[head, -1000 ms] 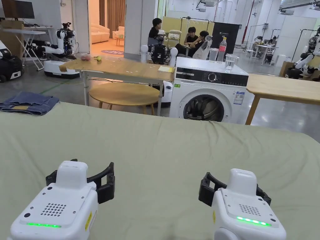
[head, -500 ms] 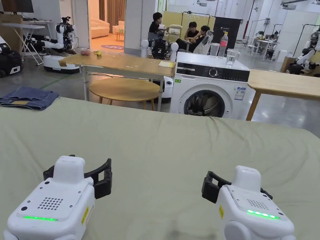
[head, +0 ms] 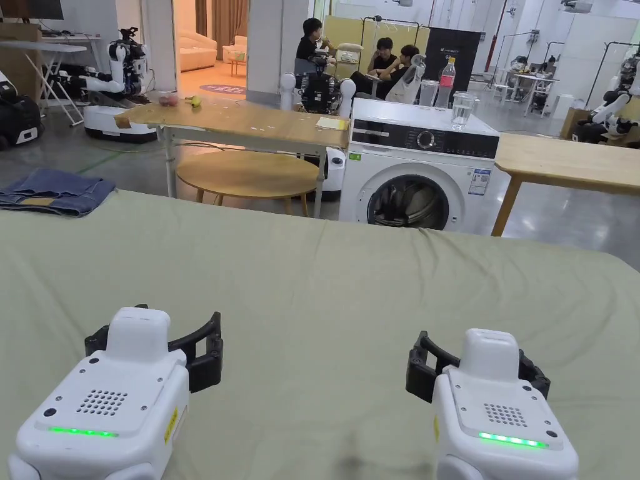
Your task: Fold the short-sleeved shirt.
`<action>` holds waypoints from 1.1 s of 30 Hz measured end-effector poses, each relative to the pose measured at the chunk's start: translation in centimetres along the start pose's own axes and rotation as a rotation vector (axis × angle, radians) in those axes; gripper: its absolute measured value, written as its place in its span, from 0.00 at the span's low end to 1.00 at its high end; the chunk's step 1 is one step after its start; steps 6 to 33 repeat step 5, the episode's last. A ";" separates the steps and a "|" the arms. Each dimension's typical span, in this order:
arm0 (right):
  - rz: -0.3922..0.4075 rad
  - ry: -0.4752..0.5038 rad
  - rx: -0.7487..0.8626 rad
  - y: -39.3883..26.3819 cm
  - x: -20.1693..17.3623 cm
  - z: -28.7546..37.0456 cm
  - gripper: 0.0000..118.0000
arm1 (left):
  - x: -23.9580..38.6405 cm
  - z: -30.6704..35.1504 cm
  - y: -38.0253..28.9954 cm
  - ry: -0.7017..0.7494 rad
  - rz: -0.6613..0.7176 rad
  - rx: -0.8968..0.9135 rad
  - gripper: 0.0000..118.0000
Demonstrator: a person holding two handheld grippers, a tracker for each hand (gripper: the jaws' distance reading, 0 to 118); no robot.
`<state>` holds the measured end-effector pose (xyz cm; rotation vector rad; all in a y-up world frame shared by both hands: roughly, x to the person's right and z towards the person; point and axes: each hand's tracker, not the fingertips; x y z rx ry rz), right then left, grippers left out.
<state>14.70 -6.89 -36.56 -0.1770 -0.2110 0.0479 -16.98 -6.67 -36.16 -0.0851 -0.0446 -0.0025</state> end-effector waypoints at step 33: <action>0.033 0.014 0.028 -0.3 -0.2 -0.1 0.78 | 0.0 0.0 -0.1 0.012 0.000 0.011 0.69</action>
